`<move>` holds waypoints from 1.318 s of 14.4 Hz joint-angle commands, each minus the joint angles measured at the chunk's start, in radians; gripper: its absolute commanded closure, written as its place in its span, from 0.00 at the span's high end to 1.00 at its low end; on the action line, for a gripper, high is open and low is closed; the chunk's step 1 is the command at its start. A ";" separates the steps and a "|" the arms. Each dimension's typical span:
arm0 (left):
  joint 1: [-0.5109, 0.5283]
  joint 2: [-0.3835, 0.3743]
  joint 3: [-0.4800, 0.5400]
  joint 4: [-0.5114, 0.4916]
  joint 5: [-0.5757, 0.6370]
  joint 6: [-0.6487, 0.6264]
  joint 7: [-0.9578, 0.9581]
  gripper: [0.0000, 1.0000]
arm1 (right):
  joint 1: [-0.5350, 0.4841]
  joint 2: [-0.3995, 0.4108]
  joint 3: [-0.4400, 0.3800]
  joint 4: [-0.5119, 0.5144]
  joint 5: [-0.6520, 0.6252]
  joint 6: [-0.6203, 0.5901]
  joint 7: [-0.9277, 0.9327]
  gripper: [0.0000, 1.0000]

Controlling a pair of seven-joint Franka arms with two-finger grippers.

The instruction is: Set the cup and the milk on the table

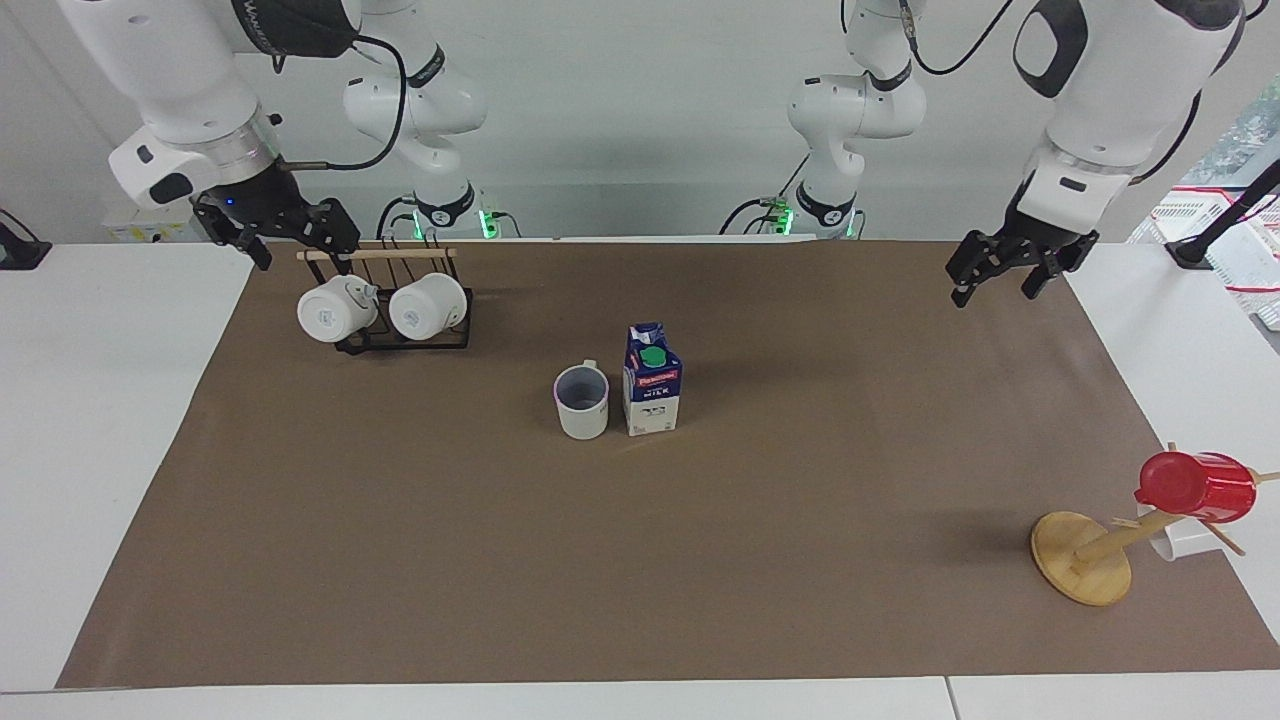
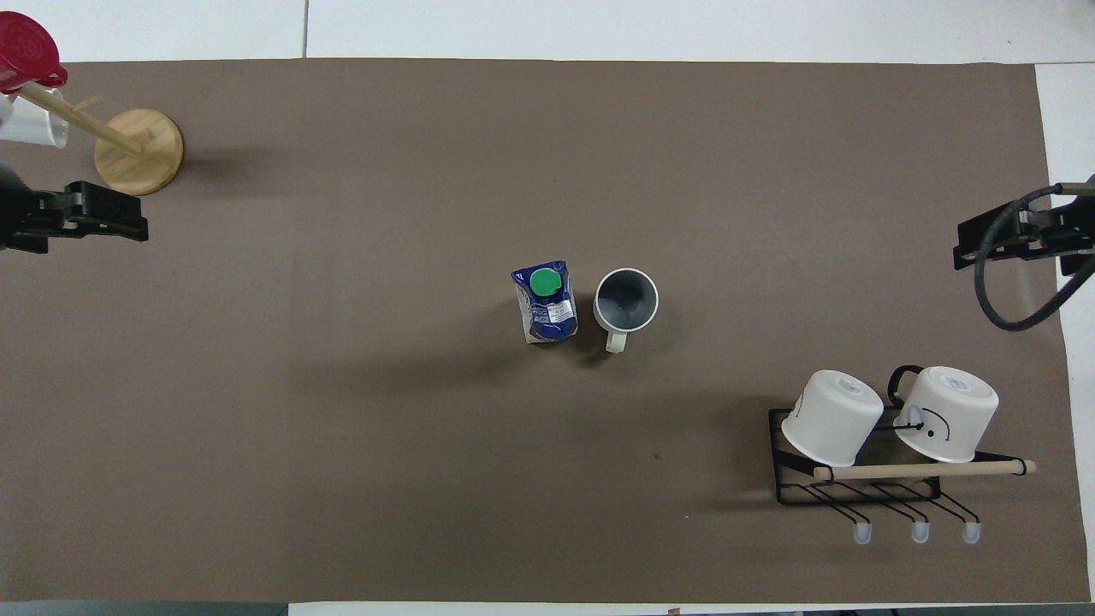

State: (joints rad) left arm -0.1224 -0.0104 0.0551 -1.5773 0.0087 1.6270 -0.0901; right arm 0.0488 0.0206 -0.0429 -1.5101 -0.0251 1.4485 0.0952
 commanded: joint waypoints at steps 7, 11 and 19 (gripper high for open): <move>0.058 -0.014 0.008 0.042 -0.049 -0.137 0.098 1.00 | -0.006 -0.022 0.006 -0.024 0.004 0.012 -0.014 1.00; 0.082 -0.020 0.008 0.031 -0.047 -0.131 0.115 1.00 | -0.007 -0.022 0.006 -0.025 0.005 0.012 -0.015 1.00; 0.115 -0.042 0.006 -0.009 -0.042 -0.112 0.138 1.00 | -0.004 -0.022 0.006 -0.027 0.005 0.032 -0.017 1.00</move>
State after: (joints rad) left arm -0.0283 -0.0171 0.0630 -1.5418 -0.0181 1.5083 0.0195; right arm 0.0493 0.0203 -0.0428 -1.5102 -0.0251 1.4585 0.0952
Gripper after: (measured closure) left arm 0.000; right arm 0.000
